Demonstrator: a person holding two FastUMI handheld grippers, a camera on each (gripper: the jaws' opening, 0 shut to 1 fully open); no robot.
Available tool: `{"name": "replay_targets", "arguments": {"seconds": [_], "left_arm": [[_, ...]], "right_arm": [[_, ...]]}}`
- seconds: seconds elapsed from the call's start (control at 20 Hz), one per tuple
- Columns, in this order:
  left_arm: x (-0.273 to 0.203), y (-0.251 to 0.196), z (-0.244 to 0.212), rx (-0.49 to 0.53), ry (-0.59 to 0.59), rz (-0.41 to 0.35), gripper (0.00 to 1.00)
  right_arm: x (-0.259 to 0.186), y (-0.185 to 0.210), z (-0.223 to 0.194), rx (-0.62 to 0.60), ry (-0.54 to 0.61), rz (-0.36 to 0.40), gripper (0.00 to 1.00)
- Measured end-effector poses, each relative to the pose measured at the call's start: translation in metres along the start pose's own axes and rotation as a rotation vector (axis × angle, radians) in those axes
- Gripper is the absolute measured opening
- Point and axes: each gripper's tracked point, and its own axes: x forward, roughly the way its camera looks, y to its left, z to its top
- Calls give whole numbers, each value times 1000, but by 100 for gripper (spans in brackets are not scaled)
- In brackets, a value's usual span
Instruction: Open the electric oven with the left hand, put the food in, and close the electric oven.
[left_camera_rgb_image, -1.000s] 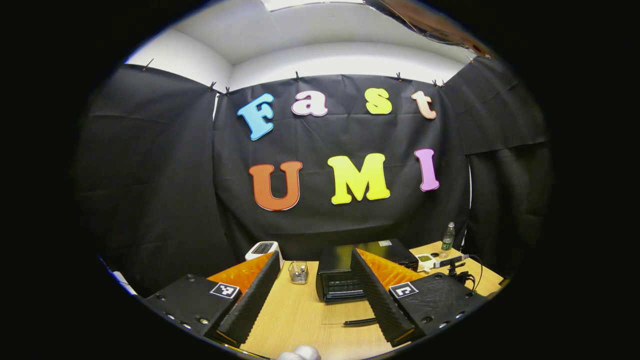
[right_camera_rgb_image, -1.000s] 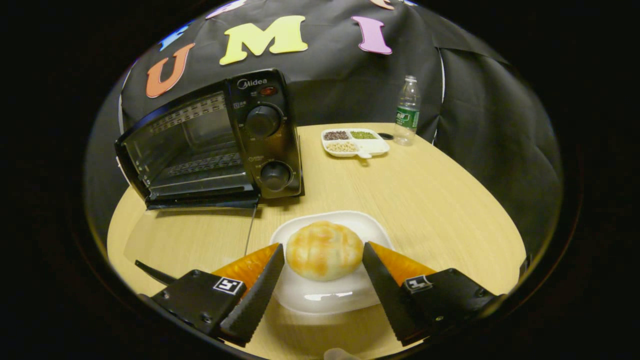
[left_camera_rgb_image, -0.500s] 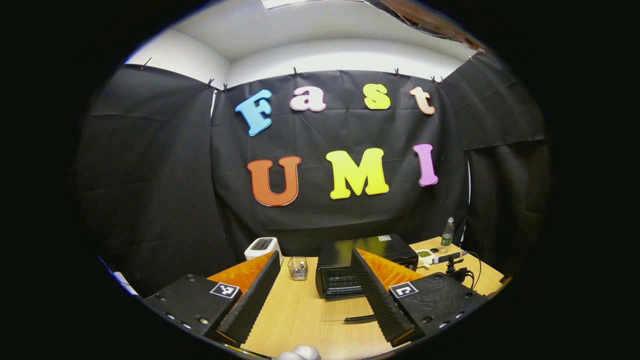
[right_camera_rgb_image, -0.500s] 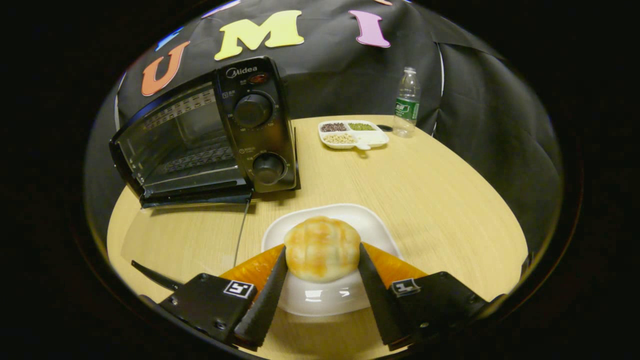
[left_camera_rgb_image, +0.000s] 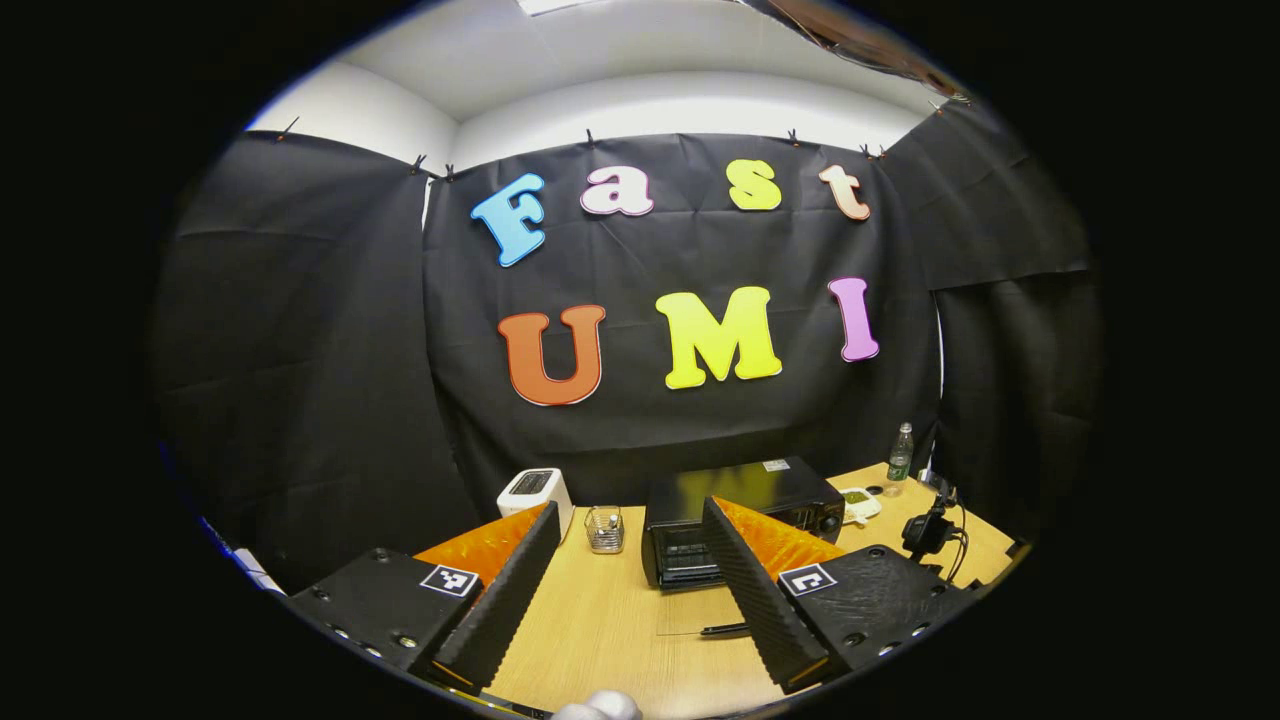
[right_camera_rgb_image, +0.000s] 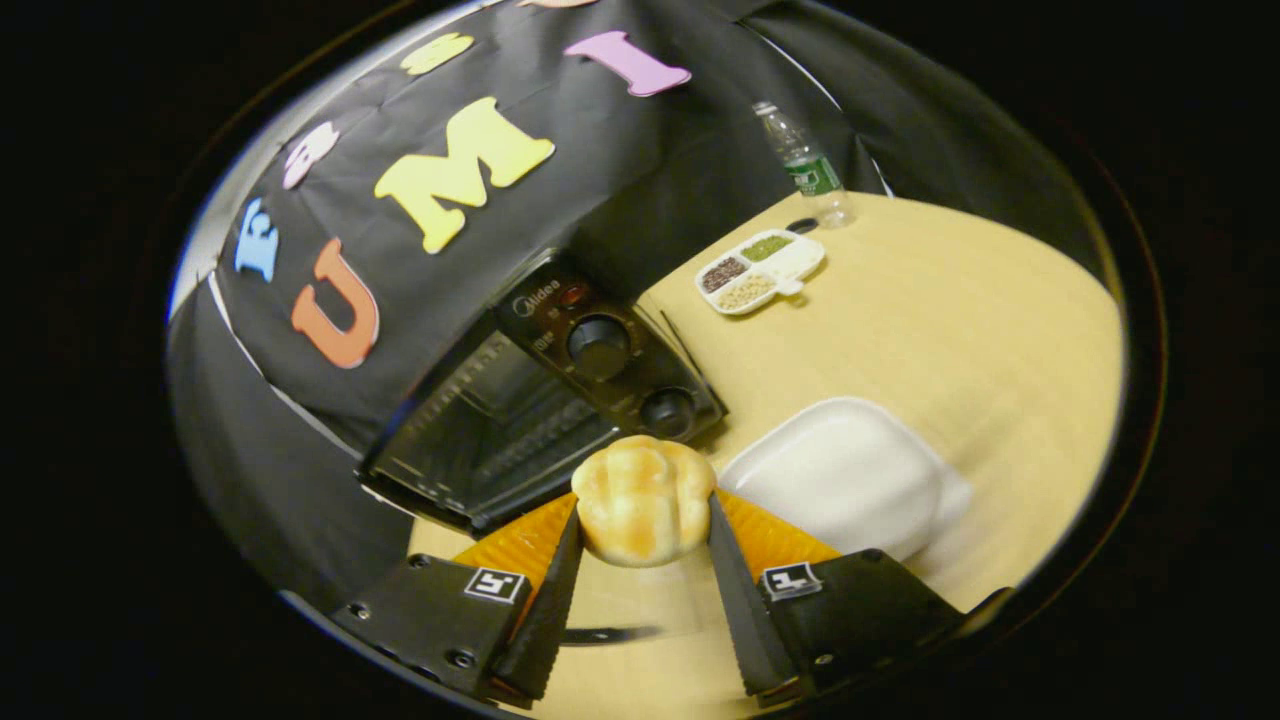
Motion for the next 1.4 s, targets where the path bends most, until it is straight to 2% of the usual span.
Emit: {"name": "replay_targets", "arguments": {"seconds": [0.05, 0.2, 0.25, 0.3, 0.35, 0.4, 0.55, 0.6, 0.65, 0.95, 1.0, 1.4], "left_arm": [[0, 0, -1, 4, 4, -5, 100], [-1, 5, -4, 12, 12, -13, 84], [-2, 5, -5, 14, 11, -16, 93], [-1, 7, -6, 16, 12, -19, 93], [0, 7, -7, 13, 7, -24, 84], [1, 8, -9, 13, 9, -26, 93], [2, 13, -20, 19, 30, -33, 93], [2, 15, -23, 22, 36, -32, 84], [3, 17, -26, 21, 46, -32, 93], [6, 27, -34, 16, 71, -19, 93], [5, 28, -37, 17, 78, -16, 84], [3, 32, -45, 21, 99, -10, 84]], "right_arm": [[3, 10, -6, 43, 4, 28, 70], [13, 38, -24, 97, 9, 103, 70], [18, 46, -29, 134, 5, 126, 70], [21, 55, -36, 153, 6, 146, 70], [26, 59, -41, 153, 7, 148, 69], [32, 66, -47, 163, 11, 156, 69], [52, 85, -50, 217, 2, 184, 69], [57, 90, -50, 230, -4, 183, 70], [65, 93, -51, 235, -4, 173, 69], [109, 102, -39, 256, -53, 130, 69], [114, 103, -35, 264, -67, 123, 68], [144, 112, -25, 241, -119, 59, 70]]}}
